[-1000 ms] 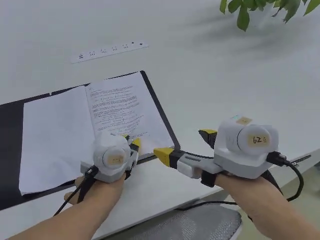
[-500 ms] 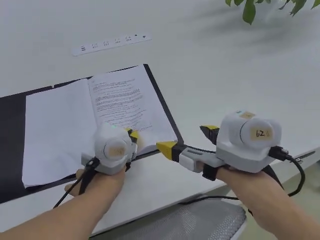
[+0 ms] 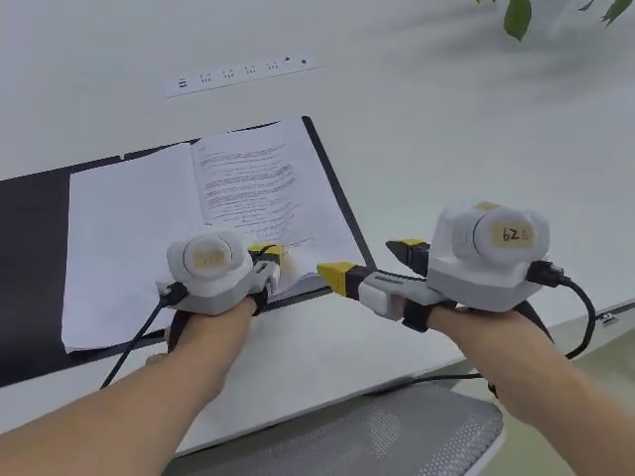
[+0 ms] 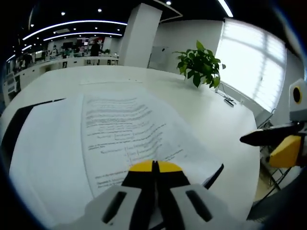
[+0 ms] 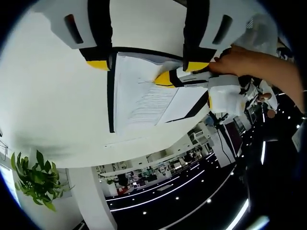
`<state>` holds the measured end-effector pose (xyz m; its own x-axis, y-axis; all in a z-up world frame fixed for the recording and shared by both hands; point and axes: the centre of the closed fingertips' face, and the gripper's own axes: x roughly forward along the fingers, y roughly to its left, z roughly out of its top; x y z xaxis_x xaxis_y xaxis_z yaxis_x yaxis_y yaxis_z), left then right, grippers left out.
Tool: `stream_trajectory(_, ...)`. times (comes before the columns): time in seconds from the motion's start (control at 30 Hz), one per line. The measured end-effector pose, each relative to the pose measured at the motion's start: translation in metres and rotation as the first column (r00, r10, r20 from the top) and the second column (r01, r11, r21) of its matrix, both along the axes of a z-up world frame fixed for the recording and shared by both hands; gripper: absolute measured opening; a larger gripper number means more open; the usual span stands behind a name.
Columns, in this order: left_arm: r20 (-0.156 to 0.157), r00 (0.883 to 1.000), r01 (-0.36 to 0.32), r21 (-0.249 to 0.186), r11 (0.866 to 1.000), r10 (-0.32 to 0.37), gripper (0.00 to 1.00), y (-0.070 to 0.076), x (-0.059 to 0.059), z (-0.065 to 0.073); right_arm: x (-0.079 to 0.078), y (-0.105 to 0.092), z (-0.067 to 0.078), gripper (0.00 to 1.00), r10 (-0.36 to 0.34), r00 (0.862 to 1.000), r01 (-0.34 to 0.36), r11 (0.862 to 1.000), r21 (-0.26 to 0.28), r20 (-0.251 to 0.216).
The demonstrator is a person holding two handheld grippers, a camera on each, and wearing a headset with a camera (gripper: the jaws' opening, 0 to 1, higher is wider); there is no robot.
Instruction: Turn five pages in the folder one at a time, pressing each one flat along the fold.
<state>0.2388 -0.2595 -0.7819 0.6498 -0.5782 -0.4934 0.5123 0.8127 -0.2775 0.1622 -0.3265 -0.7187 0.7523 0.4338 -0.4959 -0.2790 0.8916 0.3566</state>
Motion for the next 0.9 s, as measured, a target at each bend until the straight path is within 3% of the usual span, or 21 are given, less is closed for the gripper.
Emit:
stream_trajectory(0.17, 0.003, 1.0, 0.01, 0.003, 1.0, -0.01, 0.0, -0.002, -0.003, 0.0, 0.001, 0.027, -0.009, 0.37, 0.021, 0.993, -0.002, 0.985, 0.17, -0.116)
stream_trajectory(0.37, 0.007, 1.0, 0.019, 0.003, 1.0, -0.019, 0.0, -0.002, -0.004, 0.001, 0.006, 0.032, -0.024, 0.4, 0.005, 0.99, 0.019, 0.986, 0.163, -0.143)
stream_trajectory(0.43, 0.007, 1.0, 0.019, 0.002, 1.0, -0.019, 0.0, -0.002, -0.004, 0.001, 0.004, 0.035, -0.025, 0.38, -0.02, 0.981, 0.064, 0.972, 0.226, -0.19)
stream_trajectory(0.53, 0.008, 1.0, 0.017, 0.001, 1.0, -0.017, 0.0, -0.002, -0.004, 0.001, 0.003, 0.04, -0.018, 0.37, -0.037, 0.979, 0.095, 0.953, 0.289, -0.203)
stream_trajectory(0.77, 0.014, 1.0, 0.021, 0.0, 1.0, -0.021, 0.0, -0.002, -0.004, 0.001, -0.001, 0.049, -0.027, 0.38, -0.031, 0.969, 0.11, 0.941, 0.32, -0.244)
stream_trajectory(0.9, 0.015, 1.0, 0.023, -0.001, 1.0, -0.023, 0.0, -0.002, -0.004, 0.001, 0.002, 0.05, -0.028, 0.38, -0.033, 0.97, 0.11, 0.941, 0.319, -0.239)
